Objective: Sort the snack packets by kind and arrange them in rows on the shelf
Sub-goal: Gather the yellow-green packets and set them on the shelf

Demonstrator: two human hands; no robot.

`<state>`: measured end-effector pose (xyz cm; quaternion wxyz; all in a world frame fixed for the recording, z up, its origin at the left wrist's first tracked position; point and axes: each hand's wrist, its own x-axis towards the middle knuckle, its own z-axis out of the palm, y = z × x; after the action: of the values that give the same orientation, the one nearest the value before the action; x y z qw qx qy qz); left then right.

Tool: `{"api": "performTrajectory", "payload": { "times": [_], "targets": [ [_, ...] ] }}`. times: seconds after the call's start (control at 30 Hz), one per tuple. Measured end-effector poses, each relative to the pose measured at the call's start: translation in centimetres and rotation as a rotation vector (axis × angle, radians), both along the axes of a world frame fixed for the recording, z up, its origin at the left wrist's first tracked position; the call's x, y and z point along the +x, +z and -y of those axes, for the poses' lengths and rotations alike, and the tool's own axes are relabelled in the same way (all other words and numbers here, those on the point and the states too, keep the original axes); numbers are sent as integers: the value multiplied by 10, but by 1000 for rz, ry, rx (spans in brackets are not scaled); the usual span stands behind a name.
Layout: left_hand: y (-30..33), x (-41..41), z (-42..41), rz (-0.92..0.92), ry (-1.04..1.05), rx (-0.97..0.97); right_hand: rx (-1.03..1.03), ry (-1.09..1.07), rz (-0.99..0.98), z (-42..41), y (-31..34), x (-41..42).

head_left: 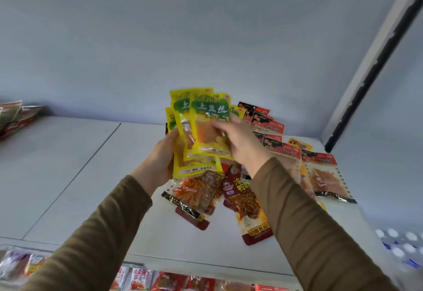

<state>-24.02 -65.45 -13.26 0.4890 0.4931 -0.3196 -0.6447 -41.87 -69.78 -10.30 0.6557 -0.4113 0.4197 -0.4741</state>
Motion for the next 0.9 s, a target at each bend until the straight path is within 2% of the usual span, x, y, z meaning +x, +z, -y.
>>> {"api": "performTrajectory", "payload": {
  "times": [0.1, 0.2, 0.4, 0.47, 0.5, 0.53, 0.6, 0.67, 0.7, 0.77, 0.83, 0.9],
  "targets": [
    [12, -5, -8, -78, -184, -90, -33, -140, -169, -5, -11, 16],
    [17, -6, -16, 81, -268, -118, -162, -176, -297, -11, -14, 26],
    [13, -6, -16, 166, -158, -51, -94, -117, -198, -7, -23, 36],
    [9, 0, -15, 161, -132, -38, -131, -133, -215, -1, -21, 23],
    [7, 3, -15, 158, -117, -32, -194, -176, -296, 4, -22, 14],
    [5, 7, -14, 160, -100, -25, -292, -229, -465, 12, -24, 3],
    [2, 12, -14, 166, -79, -11, -488, -336, -1026, 30, -33, -19],
    [0, 14, -12, 159, -74, -5, -514, -330, -1473, 44, -44, -29],
    [0, 14, -12, 157, -77, -4, -458, -291, -1578, 49, -47, -29],
    [-1, 13, -12, 158, -90, -4, -374, -234, -1655, 56, -51, -24],
    [-2, 11, -12, 158, -102, -8, -375, -226, -1683, 62, -56, -16],
    [-2, 11, -12, 166, -106, -11, -337, -221, -1562, 66, -61, -10]
  ]
}}
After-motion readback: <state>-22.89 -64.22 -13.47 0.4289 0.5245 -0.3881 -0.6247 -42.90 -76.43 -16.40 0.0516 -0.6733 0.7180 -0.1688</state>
